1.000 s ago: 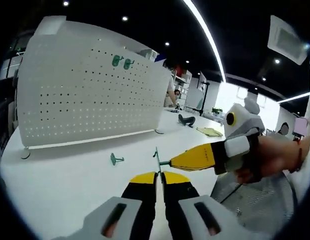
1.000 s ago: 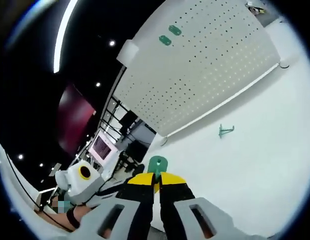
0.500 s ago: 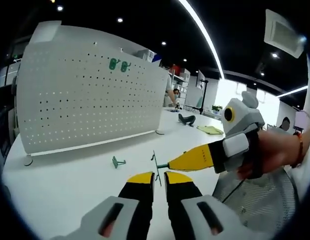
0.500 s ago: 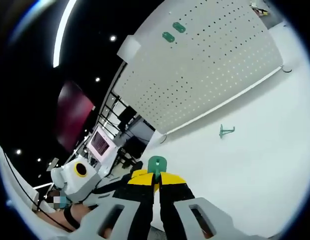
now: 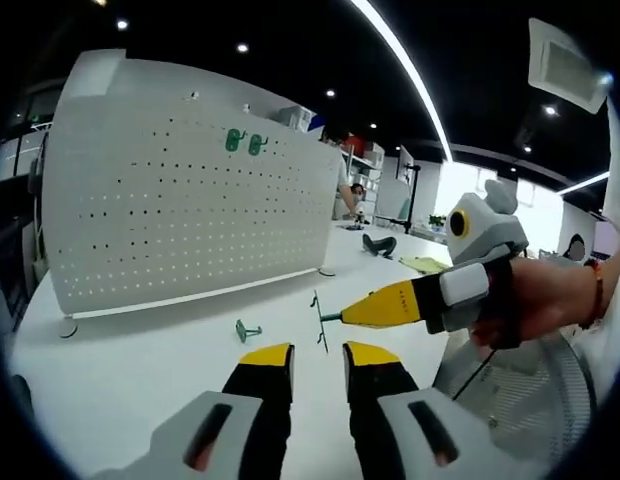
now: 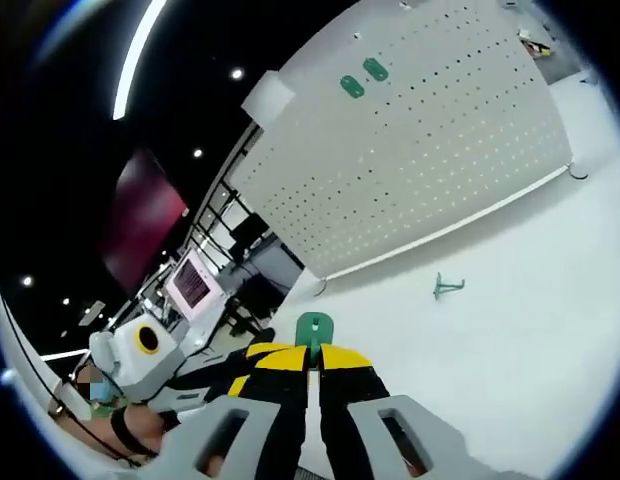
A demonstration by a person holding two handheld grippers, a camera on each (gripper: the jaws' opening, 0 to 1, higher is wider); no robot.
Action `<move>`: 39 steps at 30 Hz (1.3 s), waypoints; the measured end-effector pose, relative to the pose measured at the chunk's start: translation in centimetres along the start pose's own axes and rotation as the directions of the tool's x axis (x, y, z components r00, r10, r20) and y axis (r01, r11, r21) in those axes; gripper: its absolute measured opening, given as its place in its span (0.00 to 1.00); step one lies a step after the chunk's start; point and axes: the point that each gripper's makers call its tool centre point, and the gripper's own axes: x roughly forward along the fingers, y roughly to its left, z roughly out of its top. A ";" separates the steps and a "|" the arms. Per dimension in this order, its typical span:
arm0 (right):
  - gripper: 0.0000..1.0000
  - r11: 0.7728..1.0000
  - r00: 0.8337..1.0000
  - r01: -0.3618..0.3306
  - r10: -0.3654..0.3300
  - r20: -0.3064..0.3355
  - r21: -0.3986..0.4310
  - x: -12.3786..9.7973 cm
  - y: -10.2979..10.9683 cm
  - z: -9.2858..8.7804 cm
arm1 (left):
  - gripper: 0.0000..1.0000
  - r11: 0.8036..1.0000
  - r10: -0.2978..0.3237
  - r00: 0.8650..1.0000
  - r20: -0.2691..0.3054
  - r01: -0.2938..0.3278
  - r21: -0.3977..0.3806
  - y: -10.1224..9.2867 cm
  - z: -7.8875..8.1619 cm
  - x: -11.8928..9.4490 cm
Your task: Insert the hook assembly into the mounting plate slot until the hook locks in place.
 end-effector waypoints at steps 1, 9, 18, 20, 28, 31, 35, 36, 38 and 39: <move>0.01 1.000 1.000 0.000 0.000 -0.005 -0.020 0.1 0.1 0.0 | 0.22 1.000 0.002 1.000 -0.001 -0.002 0.000 0.1 0.0 -0.2; 0.01 0.992 0.999 0.042 -0.040 0.016 -0.121 0.3 0.2 1.3 | 0.22 0.999 0.051 0.999 -0.003 -0.051 -0.014 1.6 0.2 -2.1; 0.01 0.989 0.999 0.039 -0.037 0.019 -0.141 1.0 0.6 2.2 | 0.28 0.996 0.091 0.996 0.021 -0.091 -0.016 2.4 1.2 -4.0; 0.01 0.990 0.999 0.034 -0.031 0.022 -0.137 1.2 0.7 2.4 | 0.28 0.995 0.096 0.995 0.027 -0.096 -0.011 2.4 1.4 -4.5; 0.01 0.983 0.998 0.050 -0.042 0.052 -0.175 2.0 1.2 4.3 | 0.34 0.994 0.113 0.993 0.038 -0.113 -0.013 2.6 1.3 -6.0; 0.01 0.977 0.996 0.070 -0.057 0.072 -0.200 2.1 1.2 5.3 | 0.39 0.993 0.114 0.992 0.048 -0.113 -0.018 2.6 1.4 -6.4; 0.01 0.969 0.991 0.102 -0.081 0.104 -0.225 2.1 0.9 6.8 | 0.42 0.994 0.106 0.994 0.036 -0.105 -0.013 2.4 1.2 -6.5; 0.01 0.967 0.990 0.107 -0.083 0.113 -0.231 2.1 1.0 7.2 | 0.43 0.994 0.105 0.994 0.035 -0.104 -0.014 2.4 1.1 -6.5; 0.02 0.966 0.988 0.118 -0.090 0.128 -0.232 2.1 1.0 8.0 | 0.44 0.995 0.096 0.995 0.036 -0.095 -0.009 2.2 1.2 -6.5; 0.02 0.967 0.984 0.129 -0.098 0.145 -0.218 2.2 0.8 8.7 | 0.45 0.996 0.093 0.995 0.036 -0.093 -0.007 2.1 1.2 -6.5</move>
